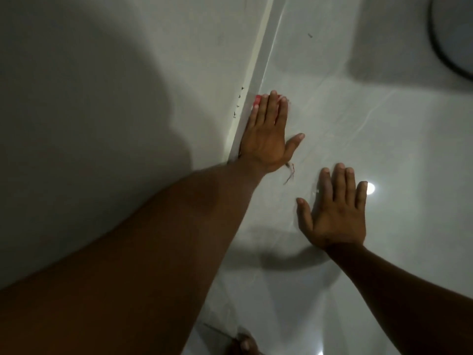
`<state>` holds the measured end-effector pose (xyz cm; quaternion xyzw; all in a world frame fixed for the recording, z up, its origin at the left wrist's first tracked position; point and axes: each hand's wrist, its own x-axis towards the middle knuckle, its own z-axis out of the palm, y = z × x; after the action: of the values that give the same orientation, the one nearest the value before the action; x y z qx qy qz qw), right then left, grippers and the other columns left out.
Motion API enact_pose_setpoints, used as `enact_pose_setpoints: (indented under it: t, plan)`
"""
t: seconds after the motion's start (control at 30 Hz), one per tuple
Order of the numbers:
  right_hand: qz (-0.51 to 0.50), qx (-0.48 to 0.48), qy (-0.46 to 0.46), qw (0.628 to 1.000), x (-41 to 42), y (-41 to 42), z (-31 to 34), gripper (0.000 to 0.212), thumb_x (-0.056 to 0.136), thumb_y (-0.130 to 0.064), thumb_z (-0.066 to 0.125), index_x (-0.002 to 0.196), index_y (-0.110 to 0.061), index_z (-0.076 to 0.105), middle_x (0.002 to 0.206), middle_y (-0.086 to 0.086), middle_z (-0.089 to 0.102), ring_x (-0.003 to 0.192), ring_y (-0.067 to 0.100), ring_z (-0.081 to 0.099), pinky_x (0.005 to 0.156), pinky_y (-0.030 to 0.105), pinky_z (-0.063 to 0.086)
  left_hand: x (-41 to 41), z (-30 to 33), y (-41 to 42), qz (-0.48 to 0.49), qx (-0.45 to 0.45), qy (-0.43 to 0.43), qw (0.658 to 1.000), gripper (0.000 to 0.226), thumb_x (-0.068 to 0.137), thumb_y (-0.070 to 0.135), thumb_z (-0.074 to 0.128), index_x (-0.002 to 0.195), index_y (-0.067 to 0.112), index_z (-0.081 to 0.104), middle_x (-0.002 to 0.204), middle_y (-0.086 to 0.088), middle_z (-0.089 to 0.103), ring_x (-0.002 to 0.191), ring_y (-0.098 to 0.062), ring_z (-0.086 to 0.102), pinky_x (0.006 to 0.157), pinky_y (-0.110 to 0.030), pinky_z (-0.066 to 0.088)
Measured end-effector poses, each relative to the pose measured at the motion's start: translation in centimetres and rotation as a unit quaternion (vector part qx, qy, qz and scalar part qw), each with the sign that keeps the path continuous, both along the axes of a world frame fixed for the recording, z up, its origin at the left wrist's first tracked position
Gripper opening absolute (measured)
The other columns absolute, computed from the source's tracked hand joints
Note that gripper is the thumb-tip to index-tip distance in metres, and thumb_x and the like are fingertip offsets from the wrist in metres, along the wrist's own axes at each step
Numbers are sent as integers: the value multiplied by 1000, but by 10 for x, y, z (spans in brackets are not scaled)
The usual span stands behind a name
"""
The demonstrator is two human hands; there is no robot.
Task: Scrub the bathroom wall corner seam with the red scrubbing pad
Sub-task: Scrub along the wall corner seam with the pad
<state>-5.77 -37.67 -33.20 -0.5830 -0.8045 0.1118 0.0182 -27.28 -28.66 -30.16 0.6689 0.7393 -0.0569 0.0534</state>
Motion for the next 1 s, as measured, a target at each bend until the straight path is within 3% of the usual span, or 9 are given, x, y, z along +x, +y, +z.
enact_pose_setpoints:
  t: [0.23,0.53,0.73,0.87,1.0]
  plan:
    - [-1,-5,5,1000,0,0,4,89,98,-66,33,165,-8,22,172,21,13,161,35,5,129,53,-3,9,0,-114,7,-20,-48,999,87,99,68,21,161,10,6,169,-17,7,157,-36,0,127,-53,12]
    - [-3,-3,9,1000,0,-1,4,88,98,-65,34,164,-8,24,172,20,16,161,34,6,129,51,-4,-7,0,44,3,7,-10,1000,66,104,40,25,159,7,11,168,-20,11,156,-38,7,129,-47,5]
    - [-4,-2,13,1000,0,0,4,88,97,-64,37,164,-7,27,172,21,18,161,35,8,129,56,2,5,-6,-22,21,14,-13,1000,65,102,37,10,161,9,4,169,-16,5,157,-35,1,128,-49,12]
    - [-4,7,13,1000,0,0,2,89,96,-65,37,163,-7,28,171,21,19,161,35,9,129,56,4,7,-4,-66,17,-17,-24,999,81,92,28,46,161,11,7,169,-15,10,157,-35,5,127,-51,15]
    - [-7,16,11,1000,1,-2,-2,89,96,-66,36,163,-8,29,171,20,20,161,35,10,129,56,5,-4,4,-8,-68,-29,-22,997,82,85,23,33,161,12,2,170,-16,2,156,-38,-3,128,-52,9]
